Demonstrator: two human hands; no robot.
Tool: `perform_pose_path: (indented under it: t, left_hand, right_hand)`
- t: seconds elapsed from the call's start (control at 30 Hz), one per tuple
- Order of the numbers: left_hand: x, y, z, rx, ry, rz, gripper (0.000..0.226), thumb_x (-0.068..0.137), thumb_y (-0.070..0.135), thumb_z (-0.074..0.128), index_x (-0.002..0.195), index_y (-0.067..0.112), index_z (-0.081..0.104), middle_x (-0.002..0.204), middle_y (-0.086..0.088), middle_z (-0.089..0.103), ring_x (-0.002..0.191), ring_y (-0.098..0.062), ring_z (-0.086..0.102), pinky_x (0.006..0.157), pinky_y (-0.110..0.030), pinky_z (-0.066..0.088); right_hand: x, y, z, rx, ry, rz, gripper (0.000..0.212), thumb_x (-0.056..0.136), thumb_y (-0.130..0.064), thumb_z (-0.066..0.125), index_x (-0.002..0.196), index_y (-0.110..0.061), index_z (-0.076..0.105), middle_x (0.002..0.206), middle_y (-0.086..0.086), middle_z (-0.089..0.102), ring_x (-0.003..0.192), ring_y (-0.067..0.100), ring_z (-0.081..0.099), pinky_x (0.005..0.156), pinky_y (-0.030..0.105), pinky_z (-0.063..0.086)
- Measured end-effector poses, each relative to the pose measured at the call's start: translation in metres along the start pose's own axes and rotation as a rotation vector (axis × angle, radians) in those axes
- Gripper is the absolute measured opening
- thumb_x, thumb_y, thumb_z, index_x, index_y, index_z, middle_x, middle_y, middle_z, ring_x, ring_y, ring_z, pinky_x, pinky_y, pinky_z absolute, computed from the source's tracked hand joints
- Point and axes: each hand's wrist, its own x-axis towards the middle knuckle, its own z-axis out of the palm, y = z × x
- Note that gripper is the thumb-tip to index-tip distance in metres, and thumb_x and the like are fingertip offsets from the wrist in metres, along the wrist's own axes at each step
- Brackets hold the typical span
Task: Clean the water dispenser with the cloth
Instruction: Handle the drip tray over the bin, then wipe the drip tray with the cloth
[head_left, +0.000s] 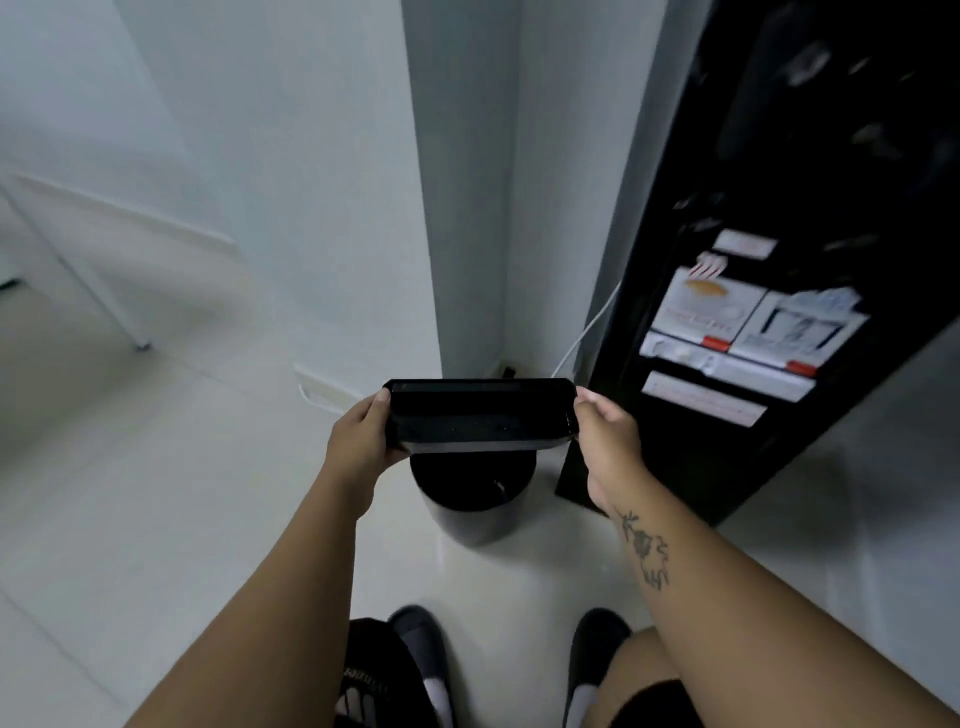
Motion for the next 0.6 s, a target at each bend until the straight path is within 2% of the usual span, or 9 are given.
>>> perform_pose_path:
  t: [0.13,0.27,0.4,0.5,0.6]
  left_hand:
    - [-0.034,0.072,0.018,-0.021,-0.036,0.107,0.034,0.103,0.032,0.048,0.117,0.007,0.068,0.109,-0.012,0.070,0.098,-0.029,0.069,0.068,-0.031,0.060]
    - [-0.073,0.147,0.036,-0.036,-0.087,0.234,0.035,0.102,0.035,0.050,0.115,0.007,0.067,0.110,-0.012,0.069,0.102,-0.034,0.070,0.071,-0.032,0.060]
    - [-0.101,0.207,0.049,-0.080,-0.108,0.332,0.038,0.101,0.038,0.052,0.113,0.006,0.066,0.113,-0.014,0.069,0.099,-0.033,0.071,0.073,-0.033,0.061]
    - [-0.112,0.252,0.061,-0.118,-0.137,0.386,0.039,0.100,0.038,0.054,0.107,0.002,0.065,0.110,-0.019,0.069,0.096,-0.034,0.072,0.082,-0.040,0.059]
    - [-0.111,0.284,0.072,-0.109,-0.123,0.427,0.037,0.101,0.034,0.052,0.103,0.000,0.065,0.108,-0.023,0.069,0.088,-0.036,0.073,0.082,-0.042,0.058]
  right_hand:
    - [-0.034,-0.079,-0.017,0.017,0.003,-0.143,0.034,0.099,-0.016,0.050,0.131,-0.015,0.061,0.127,-0.004,0.061,0.108,0.006,0.053,0.091,0.019,0.038]
    - [-0.071,-0.168,-0.034,0.068,0.021,-0.289,0.036,0.098,-0.017,0.049,0.132,-0.017,0.060,0.126,-0.008,0.057,0.111,0.005,0.049,0.094,0.019,0.035]
    - [-0.096,-0.234,-0.046,0.098,0.038,-0.425,0.036,0.095,-0.015,0.052,0.130,-0.014,0.062,0.127,-0.003,0.062,0.113,0.009,0.056,0.094,0.018,0.040]
    - [-0.106,-0.284,-0.054,0.107,0.066,-0.542,0.034,0.095,-0.014,0.053,0.126,-0.010,0.065,0.121,0.000,0.065,0.104,0.008,0.057,0.086,0.018,0.039]
    - [-0.108,-0.323,-0.060,0.083,0.056,-0.609,0.028,0.095,-0.015,0.053,0.119,-0.011,0.068,0.107,-0.004,0.067,0.096,0.008,0.058,0.082,0.019,0.041]
